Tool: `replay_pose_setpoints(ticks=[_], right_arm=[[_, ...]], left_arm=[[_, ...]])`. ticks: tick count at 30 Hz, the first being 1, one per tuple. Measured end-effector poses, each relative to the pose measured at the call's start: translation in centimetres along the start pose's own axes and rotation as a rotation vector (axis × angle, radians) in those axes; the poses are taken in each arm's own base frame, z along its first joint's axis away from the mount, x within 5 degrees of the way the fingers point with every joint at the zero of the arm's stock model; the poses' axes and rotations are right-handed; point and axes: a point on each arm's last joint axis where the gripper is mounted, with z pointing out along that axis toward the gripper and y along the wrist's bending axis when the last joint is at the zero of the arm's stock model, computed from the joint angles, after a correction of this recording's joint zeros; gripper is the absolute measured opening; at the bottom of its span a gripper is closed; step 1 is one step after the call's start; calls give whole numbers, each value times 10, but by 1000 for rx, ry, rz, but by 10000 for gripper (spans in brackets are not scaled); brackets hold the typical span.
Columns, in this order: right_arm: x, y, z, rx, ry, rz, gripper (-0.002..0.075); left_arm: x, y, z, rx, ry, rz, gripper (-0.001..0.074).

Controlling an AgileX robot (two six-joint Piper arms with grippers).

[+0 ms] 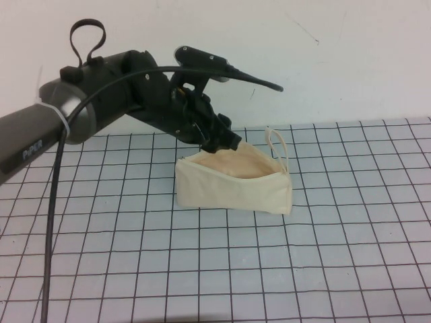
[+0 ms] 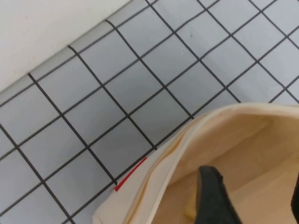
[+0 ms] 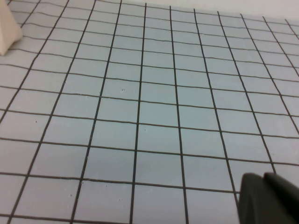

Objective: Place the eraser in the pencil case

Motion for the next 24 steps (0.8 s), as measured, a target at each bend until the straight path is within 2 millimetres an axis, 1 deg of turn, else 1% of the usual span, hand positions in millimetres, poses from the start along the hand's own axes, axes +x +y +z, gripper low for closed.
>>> replay_pose_setpoints(ticks=[2, 5, 8, 9, 11, 13, 14, 16, 17, 20, 22, 24], right_arm=[[0, 0, 0, 0, 0, 0, -1], [0, 0, 0, 0, 0, 0, -1], [0, 0, 0, 0, 0, 0, -1], [0, 0, 0, 0, 0, 0, -1], [0, 0, 0, 0, 0, 0, -1], [0, 0, 0, 0, 0, 0, -1], [0, 0, 0, 0, 0, 0, -1], [0, 0, 0, 0, 0, 0, -1], [0, 0, 0, 0, 0, 0, -1], [0, 0, 0, 0, 0, 0, -1], [0, 0, 0, 0, 0, 0, -1], [0, 0, 0, 0, 0, 0, -1]], left_arm=[[-2, -1, -4, -5, -8, 11, 301], [-9, -3, -23, -32, -37, 48, 213], [-21, -6, -58, -84, -92, 117, 106], [-25, -8, -73, -109, -115, 147, 70], [-32, -10, -102, -166, -157, 209, 29], [-38, -14, -137, -229, -209, 249, 13], [-40, -16, -152, -253, -232, 253, 9], [-42, -21, -190, -316, -295, 248, 5], [-42, -23, -206, -338, -320, 243, 4], [-37, -33, -267, -432, -417, 243, 0], [-29, -41, -308, -480, -487, 233, 0], [-18, -50, -344, -511, -553, 216, 0]])
